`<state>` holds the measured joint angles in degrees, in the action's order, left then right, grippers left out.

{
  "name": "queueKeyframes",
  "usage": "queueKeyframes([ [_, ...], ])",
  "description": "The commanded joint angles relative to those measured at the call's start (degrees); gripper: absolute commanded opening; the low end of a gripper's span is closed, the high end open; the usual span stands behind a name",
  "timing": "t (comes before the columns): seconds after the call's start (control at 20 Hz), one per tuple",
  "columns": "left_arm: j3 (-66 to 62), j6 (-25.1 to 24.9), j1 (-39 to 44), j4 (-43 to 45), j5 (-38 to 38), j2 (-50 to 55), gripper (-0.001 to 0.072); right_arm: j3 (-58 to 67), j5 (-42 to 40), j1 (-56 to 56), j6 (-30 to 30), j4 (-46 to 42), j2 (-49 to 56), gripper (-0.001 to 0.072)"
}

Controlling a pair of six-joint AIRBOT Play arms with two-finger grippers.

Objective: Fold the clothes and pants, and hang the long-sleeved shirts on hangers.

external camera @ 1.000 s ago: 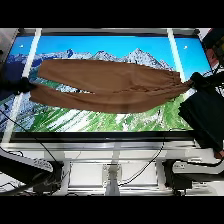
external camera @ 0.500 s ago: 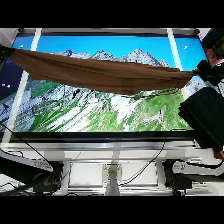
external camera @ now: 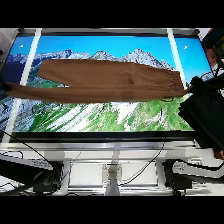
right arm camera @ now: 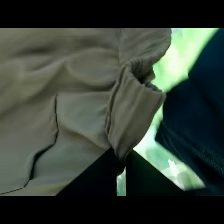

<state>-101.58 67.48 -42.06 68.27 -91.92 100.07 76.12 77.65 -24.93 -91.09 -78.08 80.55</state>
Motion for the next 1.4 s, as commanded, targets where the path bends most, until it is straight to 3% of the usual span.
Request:
queueKeyframes([
  [0.0, 9.03, -3.45, -0.39, 8.57, -5.09, -0.04, 0.0011, -4.50, 4.48, -0.02, 0.76, -0.83, -0.09, 0.0029],
  [0.2, 15.41, -3.15, 0.57, 21.59, -5.81, -0.04, 0.0011, -5.55, 9.35, -0.02, 0.96, -1.29, -0.09, 0.0029],
  [0.45, 16.20, -3.17, 1.01, 21.49, -4.70, -0.04, 0.0032, -5.60, 10.38, -0.02, 1.84, -1.22, -0.07, 0.0034],
  [0.5, 16.22, -3.17, 1.03, 21.09, -4.70, -0.04, 0.0266, -5.57, 10.49, -0.02, 1.81, -1.22, -0.07, 0.0176],
  [0.55, 16.20, -2.95, 1.03, 21.07, -4.59, -0.04, 0.0601, -5.57, 10.64, -0.04, 1.84, -1.27, -0.07, 0.0483],
  [0.6, 16.15, -0.90, 1.14, 21.07, -3.61, -0.04, 0.0711, -5.51, 10.88, -0.04, 1.90, -1.27, -0.07, 0.0720],
  [0.65, 16.02, 0.68, 1.16, 21.07, -2.84, -0.04, 0.0711, -5.40, 10.97, -0.04, 1.88, -1.27, -0.09, 0.0686],
  [0.95, 9.03, 1.33, 3.30, 18.36, 1.66, -0.07, 0.0705, -5.40, 11.06, -0.02, 1.88, -1.22, -0.09, 0.0685],
  [1.2, 1.97, 1.29, 7.32, 4.83, 16.00, -0.07, 0.0695, -5.38, 8.28, -0.02, 1.88, 0.52, -0.09, 0.0685],
  [1.35, 1.97, 1.31, 11.43, 0.94, 24.59, 0.11, 0.0695, -3.72, -0.76, -0.04, 1.88, 1.31, -0.07, 0.0656],
])
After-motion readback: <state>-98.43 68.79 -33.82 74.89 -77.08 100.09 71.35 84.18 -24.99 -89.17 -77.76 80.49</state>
